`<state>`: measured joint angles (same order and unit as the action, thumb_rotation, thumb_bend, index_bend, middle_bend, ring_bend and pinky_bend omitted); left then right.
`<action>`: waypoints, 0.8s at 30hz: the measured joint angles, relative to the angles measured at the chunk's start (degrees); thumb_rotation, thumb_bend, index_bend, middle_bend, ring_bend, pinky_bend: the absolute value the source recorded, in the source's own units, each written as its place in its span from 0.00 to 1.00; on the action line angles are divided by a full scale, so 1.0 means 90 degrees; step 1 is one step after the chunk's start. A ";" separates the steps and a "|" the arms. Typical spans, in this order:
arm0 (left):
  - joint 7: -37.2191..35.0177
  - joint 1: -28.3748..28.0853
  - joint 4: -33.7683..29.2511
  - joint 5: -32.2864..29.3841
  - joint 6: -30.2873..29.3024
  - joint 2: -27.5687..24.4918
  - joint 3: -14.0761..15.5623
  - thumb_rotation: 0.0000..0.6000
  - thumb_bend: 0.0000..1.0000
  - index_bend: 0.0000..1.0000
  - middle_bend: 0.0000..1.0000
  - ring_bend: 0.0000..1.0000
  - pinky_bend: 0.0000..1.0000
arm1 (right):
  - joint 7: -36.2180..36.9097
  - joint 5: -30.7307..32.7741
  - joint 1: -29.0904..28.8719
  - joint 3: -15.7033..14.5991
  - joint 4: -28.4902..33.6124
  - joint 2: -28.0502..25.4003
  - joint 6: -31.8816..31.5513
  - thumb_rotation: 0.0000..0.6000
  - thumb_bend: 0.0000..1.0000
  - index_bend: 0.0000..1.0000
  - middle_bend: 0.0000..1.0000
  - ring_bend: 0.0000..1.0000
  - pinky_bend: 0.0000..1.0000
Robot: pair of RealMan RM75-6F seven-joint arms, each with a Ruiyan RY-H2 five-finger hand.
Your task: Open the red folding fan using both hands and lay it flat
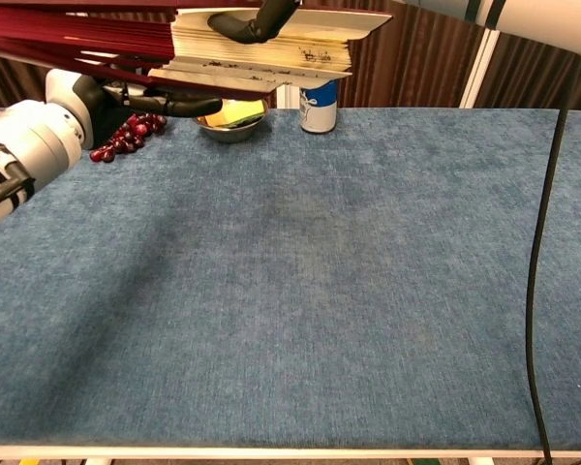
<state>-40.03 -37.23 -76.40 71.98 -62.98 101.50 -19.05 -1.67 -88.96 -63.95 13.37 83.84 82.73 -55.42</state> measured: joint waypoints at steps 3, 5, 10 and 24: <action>-0.0017 0.0005 0.0170 -0.0053 -0.0167 0.0216 -0.0109 1.00 0.23 0.69 0.61 0.42 0.41 | -0.0047 0.0022 0.0005 0.0003 -0.0017 0.0046 -0.0012 1.00 1.00 0.87 0.65 0.40 0.21; -0.0037 0.0008 0.0291 -0.0066 -0.0228 0.0313 -0.0150 1.00 0.27 0.72 0.64 0.45 0.42 | -0.0081 0.0032 0.0015 0.0005 -0.0027 0.0061 -0.0032 1.00 1.00 0.87 0.65 0.40 0.21; -0.0165 0.0041 0.0509 -0.0068 -0.0383 0.0505 -0.0227 1.00 0.36 0.80 0.70 0.51 0.44 | -0.0142 0.0066 0.0057 0.0019 -0.0046 0.0110 -0.0112 1.00 1.00 0.87 0.65 0.40 0.21; 0.0020 0.0166 0.0796 0.0029 -0.0392 0.0472 -0.0097 1.00 0.41 0.83 0.74 0.55 0.45 | -0.0388 0.0006 0.0139 0.0026 0.0038 0.0001 -0.0251 1.00 1.00 0.87 0.65 0.40 0.21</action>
<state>-39.85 -35.74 -69.24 72.24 -66.51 105.75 -19.92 -5.17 -88.91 -62.70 13.60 84.18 82.74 -57.67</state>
